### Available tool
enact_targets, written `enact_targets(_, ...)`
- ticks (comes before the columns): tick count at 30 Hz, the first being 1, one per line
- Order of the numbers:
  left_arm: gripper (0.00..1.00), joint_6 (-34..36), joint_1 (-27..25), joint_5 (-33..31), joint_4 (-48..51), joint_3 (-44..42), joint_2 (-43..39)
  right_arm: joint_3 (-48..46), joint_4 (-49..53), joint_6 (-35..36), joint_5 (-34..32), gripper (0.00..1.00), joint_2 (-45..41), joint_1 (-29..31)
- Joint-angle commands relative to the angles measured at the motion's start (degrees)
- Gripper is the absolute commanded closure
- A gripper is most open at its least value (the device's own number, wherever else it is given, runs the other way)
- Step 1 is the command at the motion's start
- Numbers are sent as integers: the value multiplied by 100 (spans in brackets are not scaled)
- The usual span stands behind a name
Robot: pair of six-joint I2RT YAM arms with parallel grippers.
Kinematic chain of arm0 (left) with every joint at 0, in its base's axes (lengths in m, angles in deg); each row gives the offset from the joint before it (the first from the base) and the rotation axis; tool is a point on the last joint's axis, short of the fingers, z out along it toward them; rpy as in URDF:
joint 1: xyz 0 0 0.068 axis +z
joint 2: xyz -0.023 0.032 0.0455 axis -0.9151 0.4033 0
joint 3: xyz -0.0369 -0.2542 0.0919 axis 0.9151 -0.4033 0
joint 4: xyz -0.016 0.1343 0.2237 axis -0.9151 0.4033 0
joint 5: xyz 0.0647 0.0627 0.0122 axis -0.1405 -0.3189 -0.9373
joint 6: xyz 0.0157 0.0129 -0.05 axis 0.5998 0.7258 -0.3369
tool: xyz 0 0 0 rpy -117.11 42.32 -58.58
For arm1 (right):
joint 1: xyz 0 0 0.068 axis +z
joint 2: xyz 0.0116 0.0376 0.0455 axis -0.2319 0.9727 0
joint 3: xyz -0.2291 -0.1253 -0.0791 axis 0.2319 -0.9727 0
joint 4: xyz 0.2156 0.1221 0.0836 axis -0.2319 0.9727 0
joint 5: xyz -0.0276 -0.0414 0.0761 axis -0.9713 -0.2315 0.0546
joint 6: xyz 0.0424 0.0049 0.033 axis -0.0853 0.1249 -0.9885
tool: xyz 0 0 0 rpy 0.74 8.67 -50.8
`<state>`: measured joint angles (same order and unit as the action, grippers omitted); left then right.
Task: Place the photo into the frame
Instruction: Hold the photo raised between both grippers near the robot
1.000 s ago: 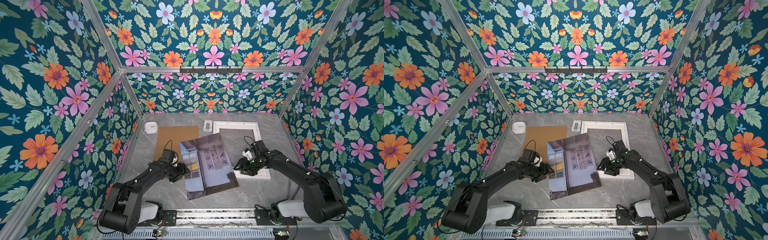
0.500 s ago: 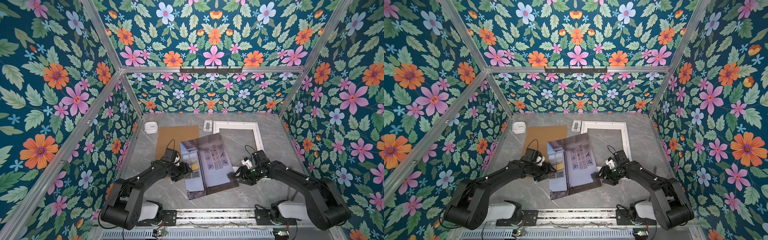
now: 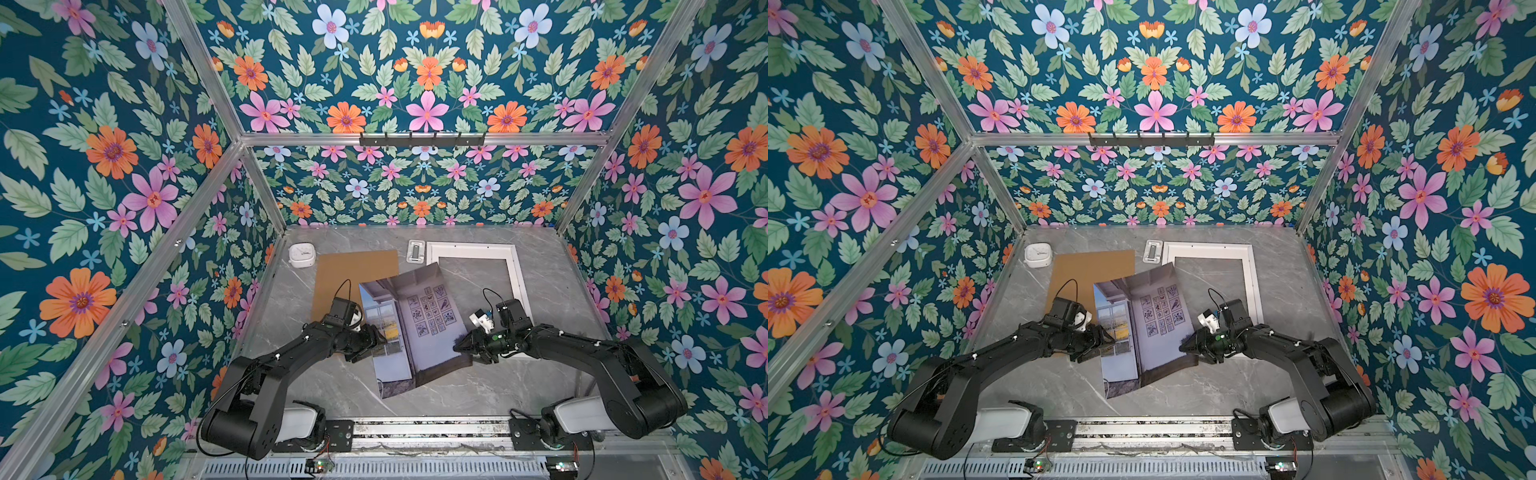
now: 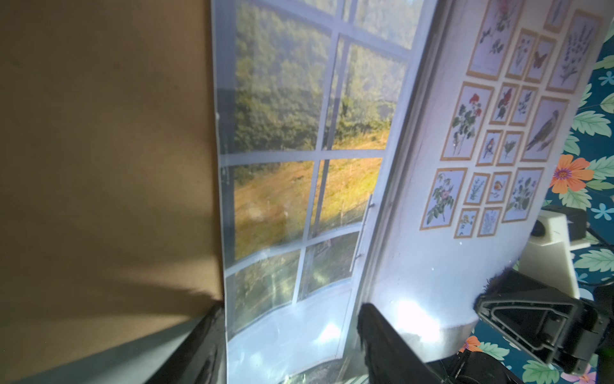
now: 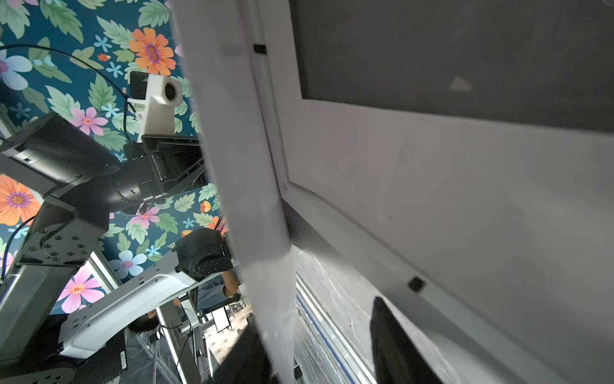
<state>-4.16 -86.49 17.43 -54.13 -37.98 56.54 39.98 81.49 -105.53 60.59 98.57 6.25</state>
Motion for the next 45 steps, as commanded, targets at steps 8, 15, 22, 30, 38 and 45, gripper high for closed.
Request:
enact_targets(8, 33, 111, -19, -336, 413, -18, 106, -1, 404, 109, -16, 61, -545, 14)
enact_targets(15, 33, 120, -18, -347, 427, 9, 97, 113, 771, 231, -84, 55, -818, 9)
enact_targets(22, 33, 133, -12, -362, 451, 0, 65, 65, 860, 275, -87, 62, -851, 3)
enact_targets(30, 33, 126, -13, -366, 442, -2, 57, 42, 1116, 323, -149, 70, -1053, 11)
enact_targets(38, 33, 146, -22, -362, 433, 24, 94, 16, 1158, 356, -139, 63, -1136, -7)
enact_targets(45, 33, 151, -24, -371, 451, 27, 86, 35, 1147, 397, -105, 70, -1145, -21)
